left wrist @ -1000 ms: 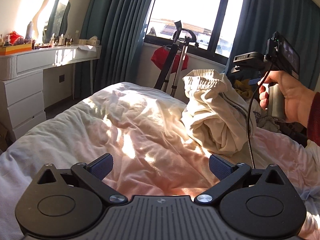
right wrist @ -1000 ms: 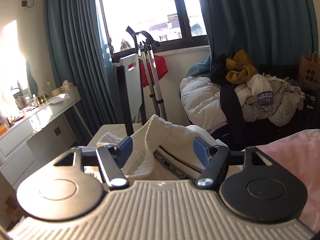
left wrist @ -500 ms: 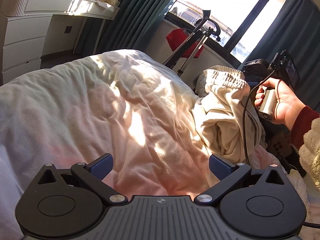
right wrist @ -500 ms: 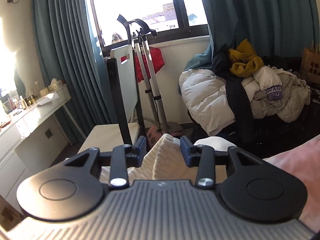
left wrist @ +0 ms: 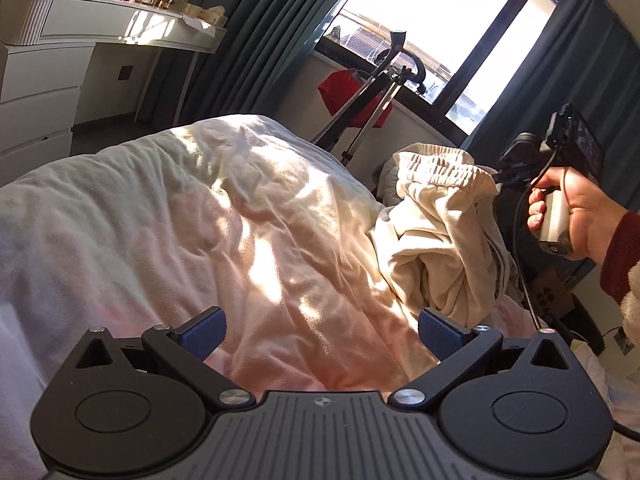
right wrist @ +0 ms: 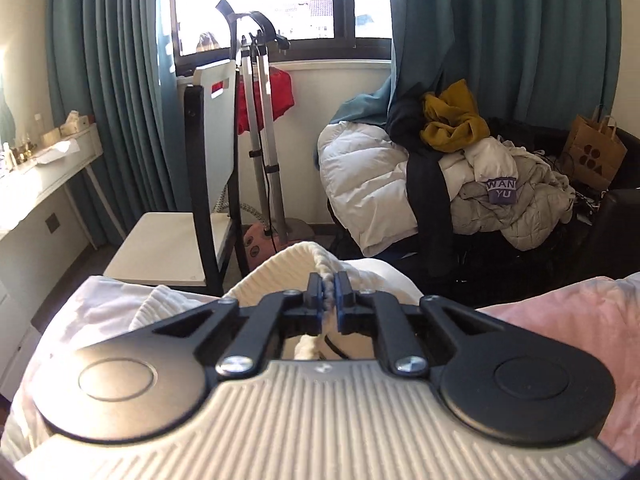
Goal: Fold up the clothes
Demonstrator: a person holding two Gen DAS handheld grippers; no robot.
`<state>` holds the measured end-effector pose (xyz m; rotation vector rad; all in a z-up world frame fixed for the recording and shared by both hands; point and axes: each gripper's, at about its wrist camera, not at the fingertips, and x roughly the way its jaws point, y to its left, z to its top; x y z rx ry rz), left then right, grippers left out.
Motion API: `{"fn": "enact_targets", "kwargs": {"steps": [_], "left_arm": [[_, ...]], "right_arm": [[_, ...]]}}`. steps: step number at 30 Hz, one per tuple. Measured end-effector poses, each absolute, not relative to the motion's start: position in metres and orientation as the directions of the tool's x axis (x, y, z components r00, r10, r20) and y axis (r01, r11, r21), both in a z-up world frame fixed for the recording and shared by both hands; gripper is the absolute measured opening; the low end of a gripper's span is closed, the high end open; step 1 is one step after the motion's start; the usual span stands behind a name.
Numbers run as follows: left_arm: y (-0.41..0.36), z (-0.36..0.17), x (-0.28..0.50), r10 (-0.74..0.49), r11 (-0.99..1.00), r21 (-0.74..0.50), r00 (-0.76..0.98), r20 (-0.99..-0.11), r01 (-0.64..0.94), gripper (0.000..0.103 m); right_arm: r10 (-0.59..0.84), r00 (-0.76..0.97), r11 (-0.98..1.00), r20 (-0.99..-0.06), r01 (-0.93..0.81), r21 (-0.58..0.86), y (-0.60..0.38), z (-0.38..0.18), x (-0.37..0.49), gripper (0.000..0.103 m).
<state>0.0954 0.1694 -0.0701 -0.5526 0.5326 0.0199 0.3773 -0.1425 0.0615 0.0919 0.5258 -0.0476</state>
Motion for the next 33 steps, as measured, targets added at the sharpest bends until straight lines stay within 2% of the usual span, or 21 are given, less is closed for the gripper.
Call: {"fn": "enact_targets", "kwargs": {"steps": [8,14,16,22,26,29,33], "left_arm": [[0.17,-0.054,0.077,-0.156,0.841,-0.532,0.899,-0.409,-0.096,0.103],[0.159,-0.037,0.059,-0.147,0.86,-0.506,0.918,-0.369,-0.065,0.103],[0.154,-0.032,0.053,-0.139,0.869,-0.491,0.924,-0.355,-0.058,0.103],[0.133,-0.027,0.044,-0.12,0.903,-0.427,0.926,-0.359,-0.049,0.103],[0.119,-0.034,0.042,-0.113,0.928,-0.371,0.912,-0.393,-0.045,0.103],[0.113,-0.039,0.045,-0.105,0.937,-0.345,0.902,-0.419,-0.052,0.103],[0.111,-0.047,0.051,-0.101,0.944,-0.326,0.89,-0.445,-0.057,0.103]], "right_arm": [[0.145,0.893,0.965,-0.425,-0.033,0.259,-0.208,0.085,0.205,0.008],[0.259,0.875,0.907,-0.408,-0.075,0.414,-0.242,0.045,0.085,0.007],[0.282,0.866,0.901,-0.414,-0.09,0.424,-0.245,0.027,0.058,0.007],[0.327,0.798,0.887,-0.507,-0.074,0.455,-0.243,-0.04,0.016,0.007],[0.319,0.753,0.864,-0.576,0.018,0.503,-0.264,-0.084,0.003,0.008],[0.365,0.763,0.79,-0.534,0.051,0.611,-0.287,-0.087,-0.01,0.009],[0.365,0.82,0.766,-0.441,0.005,0.643,-0.303,-0.063,-0.022,0.009]]}}
